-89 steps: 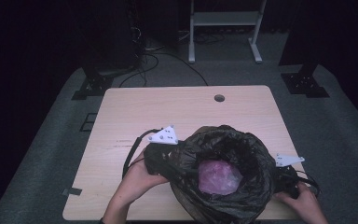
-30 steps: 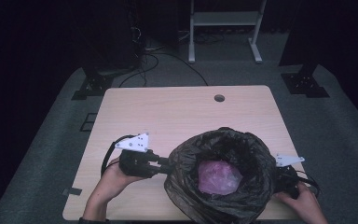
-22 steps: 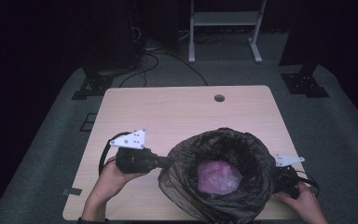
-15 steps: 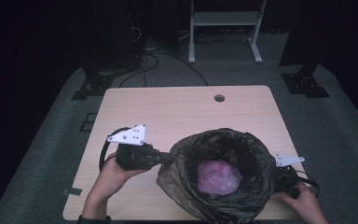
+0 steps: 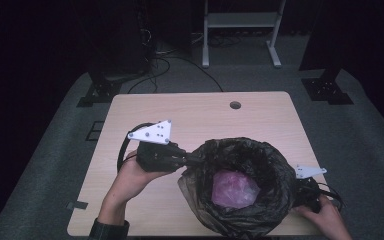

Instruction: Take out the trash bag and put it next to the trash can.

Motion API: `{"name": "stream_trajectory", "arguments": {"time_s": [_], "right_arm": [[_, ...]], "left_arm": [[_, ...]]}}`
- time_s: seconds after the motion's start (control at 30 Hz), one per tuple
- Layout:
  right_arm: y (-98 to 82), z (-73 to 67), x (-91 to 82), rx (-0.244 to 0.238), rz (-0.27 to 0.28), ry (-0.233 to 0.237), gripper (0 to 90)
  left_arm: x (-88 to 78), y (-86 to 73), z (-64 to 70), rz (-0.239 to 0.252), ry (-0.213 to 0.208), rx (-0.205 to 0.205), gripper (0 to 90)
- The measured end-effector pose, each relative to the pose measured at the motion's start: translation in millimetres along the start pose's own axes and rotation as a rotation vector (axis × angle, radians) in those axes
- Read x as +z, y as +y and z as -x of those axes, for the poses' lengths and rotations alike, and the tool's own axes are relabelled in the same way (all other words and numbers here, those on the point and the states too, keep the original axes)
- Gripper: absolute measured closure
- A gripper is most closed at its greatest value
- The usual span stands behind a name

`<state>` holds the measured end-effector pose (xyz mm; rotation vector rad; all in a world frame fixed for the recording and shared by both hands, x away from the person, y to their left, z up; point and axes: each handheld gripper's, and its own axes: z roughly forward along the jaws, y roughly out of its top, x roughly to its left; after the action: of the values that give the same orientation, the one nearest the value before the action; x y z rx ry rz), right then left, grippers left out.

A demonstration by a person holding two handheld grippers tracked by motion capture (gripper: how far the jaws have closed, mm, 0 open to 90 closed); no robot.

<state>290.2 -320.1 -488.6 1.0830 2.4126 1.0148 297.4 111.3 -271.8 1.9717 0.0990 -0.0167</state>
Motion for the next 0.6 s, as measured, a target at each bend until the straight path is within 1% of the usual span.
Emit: {"name": "stream_trajectory", "arguments": {"time_s": [0.2,0.6], "right_arm": [[0.0,0.0,0.0,0.0,0.0,0.0,0.0],[0.0,0.0,0.0,-0.001,-0.001,0.001,0.0]], "left_arm": [[16.9,14.7,-1.6,0.001,-0.027,0.021,86.4],[55.7,36.7,-5.6,0.005,-0.092,0.04,88.7]]}}
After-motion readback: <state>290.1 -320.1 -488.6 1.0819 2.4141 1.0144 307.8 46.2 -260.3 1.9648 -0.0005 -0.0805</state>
